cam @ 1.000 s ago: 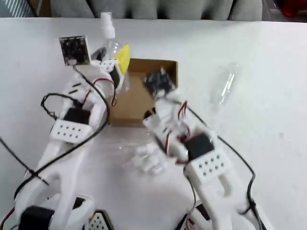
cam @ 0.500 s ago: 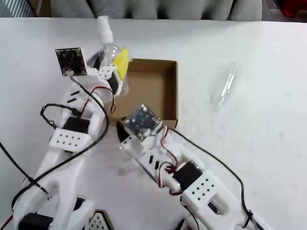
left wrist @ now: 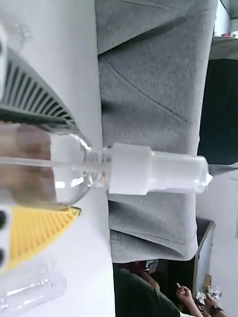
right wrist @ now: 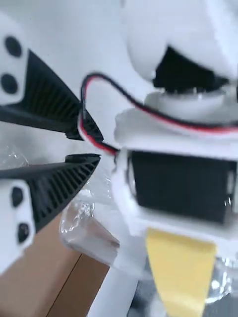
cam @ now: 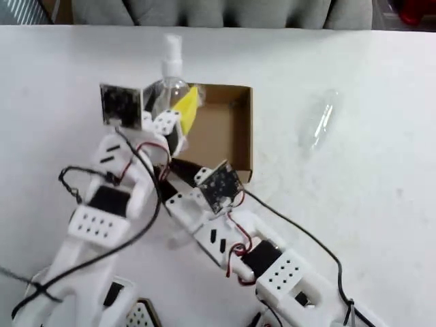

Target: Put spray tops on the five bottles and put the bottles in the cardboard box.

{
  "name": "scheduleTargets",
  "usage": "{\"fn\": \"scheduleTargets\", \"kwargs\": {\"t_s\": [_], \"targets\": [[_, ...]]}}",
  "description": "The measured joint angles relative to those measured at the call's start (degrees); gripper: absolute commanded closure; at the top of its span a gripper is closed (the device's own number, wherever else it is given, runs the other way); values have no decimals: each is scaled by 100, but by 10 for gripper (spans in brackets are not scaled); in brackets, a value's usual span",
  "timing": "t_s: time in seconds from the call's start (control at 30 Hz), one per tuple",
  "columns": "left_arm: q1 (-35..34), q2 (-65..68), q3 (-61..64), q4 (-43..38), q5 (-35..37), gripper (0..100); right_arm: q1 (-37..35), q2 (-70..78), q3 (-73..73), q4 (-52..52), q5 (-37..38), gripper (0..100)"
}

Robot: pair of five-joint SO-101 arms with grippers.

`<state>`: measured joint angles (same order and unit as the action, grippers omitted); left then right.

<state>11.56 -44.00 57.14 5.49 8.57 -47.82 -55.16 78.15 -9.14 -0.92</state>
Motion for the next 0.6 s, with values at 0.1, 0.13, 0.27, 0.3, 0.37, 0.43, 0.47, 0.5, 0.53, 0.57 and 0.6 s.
{"fn": "scheduleTargets", "kwargs": {"t_s": [0.1, 0.13, 0.27, 0.3, 0.37, 0.43, 0.47, 0.5, 0.53, 0.57, 0.6], "targets": [[35, -290, 114, 0, -9, 977, 167, 0, 0, -26, -79, 981], [35, -316, 123, 0, -9, 977, 220, 0, 0, -26, -79, 981], [35, -387, 123, 26, -9, 977, 448, 0, 0, -26, -97, 981], [35, -404, 123, 88, -9, 977, 501, 0, 0, -26, -114, 981], [35, -413, 123, 281, -9, 977, 633, 0, 0, -26, -114, 981], [26, -413, 123, 466, -9, 977, 712, 0, 0, -26, -114, 981], [26, -413, 123, 501, -18, 977, 747, 0, 0, -26, -114, 981], [26, -413, 123, 501, -18, 977, 756, 0, 0, -26, -114, 981], [26, -413, 123, 501, -18, 977, 756, 0, 0, -26, -114, 981], [26, -413, 123, 501, -18, 977, 756, 0, 0, -26, -114, 981], [26, -413, 123, 501, -18, 977, 756, 0, 0, -26, -114, 981]]}}
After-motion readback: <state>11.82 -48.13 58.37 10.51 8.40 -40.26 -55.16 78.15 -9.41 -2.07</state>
